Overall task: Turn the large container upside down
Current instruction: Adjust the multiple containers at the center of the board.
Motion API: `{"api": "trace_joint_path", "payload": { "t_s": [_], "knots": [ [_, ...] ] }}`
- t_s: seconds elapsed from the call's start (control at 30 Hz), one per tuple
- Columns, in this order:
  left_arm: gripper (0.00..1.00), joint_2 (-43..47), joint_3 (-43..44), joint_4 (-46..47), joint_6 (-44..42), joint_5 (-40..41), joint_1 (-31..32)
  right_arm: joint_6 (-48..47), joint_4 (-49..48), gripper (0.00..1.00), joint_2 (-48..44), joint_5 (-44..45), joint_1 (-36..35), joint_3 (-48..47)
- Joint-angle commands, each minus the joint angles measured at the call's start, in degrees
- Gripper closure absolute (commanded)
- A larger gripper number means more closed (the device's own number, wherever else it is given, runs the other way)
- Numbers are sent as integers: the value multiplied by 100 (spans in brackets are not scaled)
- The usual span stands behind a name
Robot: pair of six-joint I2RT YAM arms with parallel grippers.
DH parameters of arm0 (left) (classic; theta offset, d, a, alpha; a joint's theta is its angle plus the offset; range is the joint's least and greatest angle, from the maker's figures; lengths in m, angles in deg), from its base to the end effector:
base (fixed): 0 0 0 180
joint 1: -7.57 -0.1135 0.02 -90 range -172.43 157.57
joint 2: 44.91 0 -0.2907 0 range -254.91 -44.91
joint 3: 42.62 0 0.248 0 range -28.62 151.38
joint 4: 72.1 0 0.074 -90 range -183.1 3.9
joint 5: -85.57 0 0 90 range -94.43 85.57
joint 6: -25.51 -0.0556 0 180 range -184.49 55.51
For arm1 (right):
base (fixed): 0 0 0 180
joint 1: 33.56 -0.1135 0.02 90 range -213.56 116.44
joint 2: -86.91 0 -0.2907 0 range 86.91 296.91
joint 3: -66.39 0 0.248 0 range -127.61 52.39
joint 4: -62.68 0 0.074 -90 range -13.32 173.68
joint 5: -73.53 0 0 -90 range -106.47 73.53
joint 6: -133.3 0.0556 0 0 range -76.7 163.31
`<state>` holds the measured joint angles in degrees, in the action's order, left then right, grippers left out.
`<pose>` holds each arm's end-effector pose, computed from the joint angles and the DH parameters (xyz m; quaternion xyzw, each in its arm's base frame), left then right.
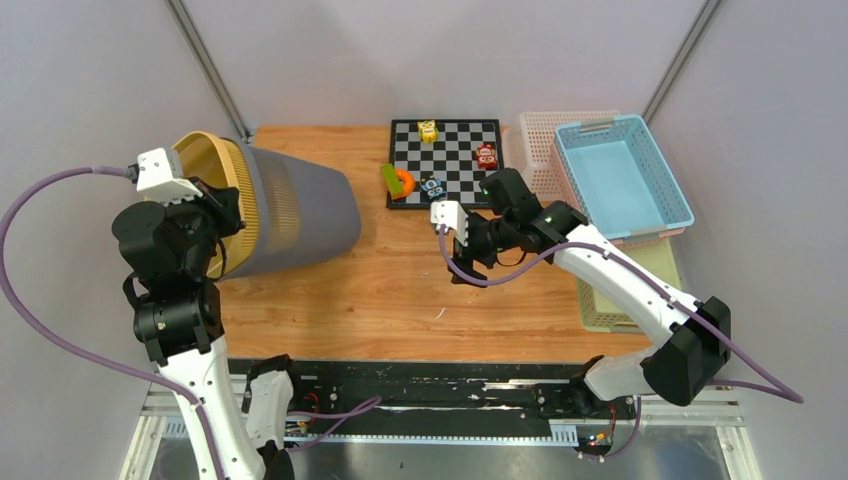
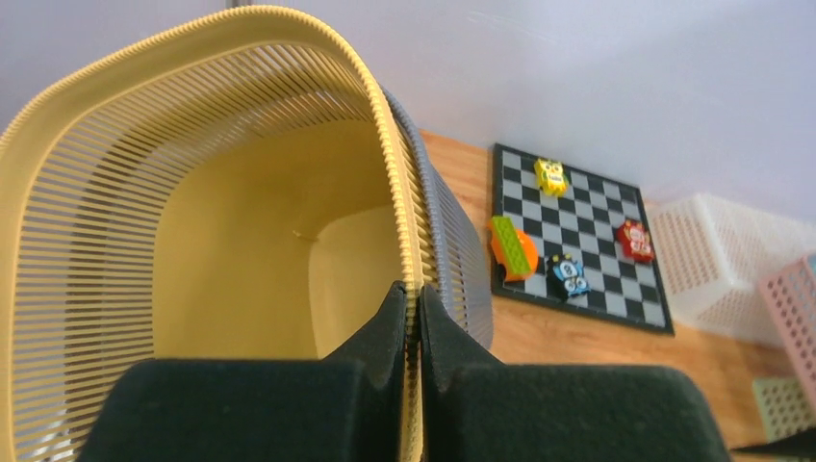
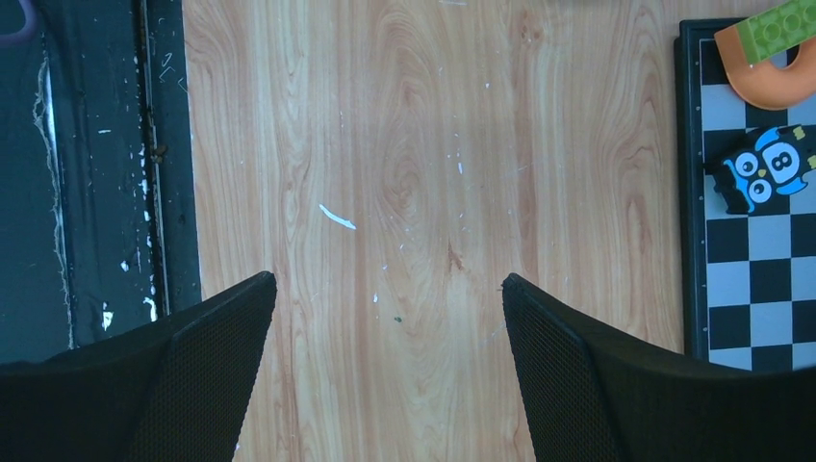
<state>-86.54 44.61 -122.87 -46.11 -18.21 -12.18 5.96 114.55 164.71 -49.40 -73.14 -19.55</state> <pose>0.1021 0.0226 0.4723 -0.1629 0.7192 -0.0806 0.6706 0.2052 0.2089 0.3493 -0.6357 0.6213 0.2680 0.3716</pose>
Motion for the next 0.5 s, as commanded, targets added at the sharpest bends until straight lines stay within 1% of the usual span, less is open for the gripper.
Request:
{"api": "trace_joint_path", "payload": {
  "t_s": [0.0, 0.13, 0.3, 0.37, 0.47],
  "knots": [
    [100, 109, 539, -132, -1364, -695, -38, -2, 132, 10, 60, -80, -198, -302],
    [100, 62, 799, -441, -1787, -854, -46, 183, -125, 10, 223, -88, -239, -404],
    [100, 59, 934, -533, -2033, -1400, -41, 585, -634, 10, 636, -179, -269, -659],
    [100, 80, 969, -423, -2101, -1757, -40, 797, -762, 10, 874, -186, -282, -843],
    [100, 205, 914, 25, -2070, -2278, -37, 1134, -926, 11, 1200, -277, -292, -1127]
  ]
}}
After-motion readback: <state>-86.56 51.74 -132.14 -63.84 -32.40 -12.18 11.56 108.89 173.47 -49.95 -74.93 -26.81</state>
